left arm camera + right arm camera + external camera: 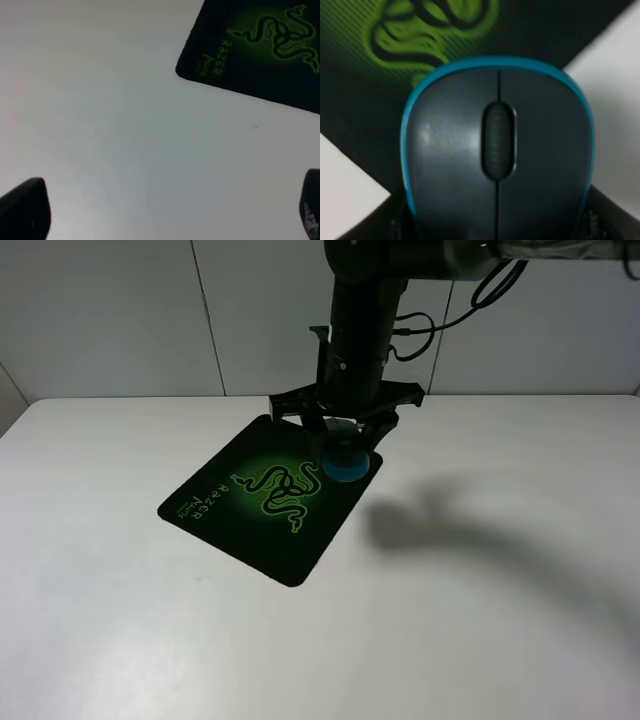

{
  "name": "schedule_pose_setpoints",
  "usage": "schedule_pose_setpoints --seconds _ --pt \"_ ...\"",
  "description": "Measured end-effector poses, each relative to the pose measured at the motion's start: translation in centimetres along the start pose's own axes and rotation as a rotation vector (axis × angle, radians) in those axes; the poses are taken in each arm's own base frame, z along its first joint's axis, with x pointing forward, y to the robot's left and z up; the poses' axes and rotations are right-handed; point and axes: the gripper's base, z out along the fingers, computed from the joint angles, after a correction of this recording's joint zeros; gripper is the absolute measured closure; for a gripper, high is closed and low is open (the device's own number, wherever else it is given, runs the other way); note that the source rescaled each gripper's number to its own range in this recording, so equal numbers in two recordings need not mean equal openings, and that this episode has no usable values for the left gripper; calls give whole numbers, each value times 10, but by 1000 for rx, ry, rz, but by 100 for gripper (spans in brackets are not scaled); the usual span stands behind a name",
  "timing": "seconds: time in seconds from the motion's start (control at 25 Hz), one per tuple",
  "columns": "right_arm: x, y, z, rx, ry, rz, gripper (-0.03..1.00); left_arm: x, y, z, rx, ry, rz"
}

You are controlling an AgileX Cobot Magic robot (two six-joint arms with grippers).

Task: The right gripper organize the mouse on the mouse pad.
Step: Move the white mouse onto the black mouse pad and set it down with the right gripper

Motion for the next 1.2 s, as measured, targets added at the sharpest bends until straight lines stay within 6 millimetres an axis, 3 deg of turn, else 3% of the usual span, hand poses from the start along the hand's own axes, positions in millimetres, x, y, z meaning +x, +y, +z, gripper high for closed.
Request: schedule_pose_setpoints --seconds 0.36,0.88,1.2 --pt "-30 30 33 -25 -39 -41 95 0 0 0 0 0 0" --pt "-41 32 97 -15 4 -62 95 0 0 0 0 0 0" --pt "-47 33 103 -26 -57 -70 95 0 0 0 0 0 -1"
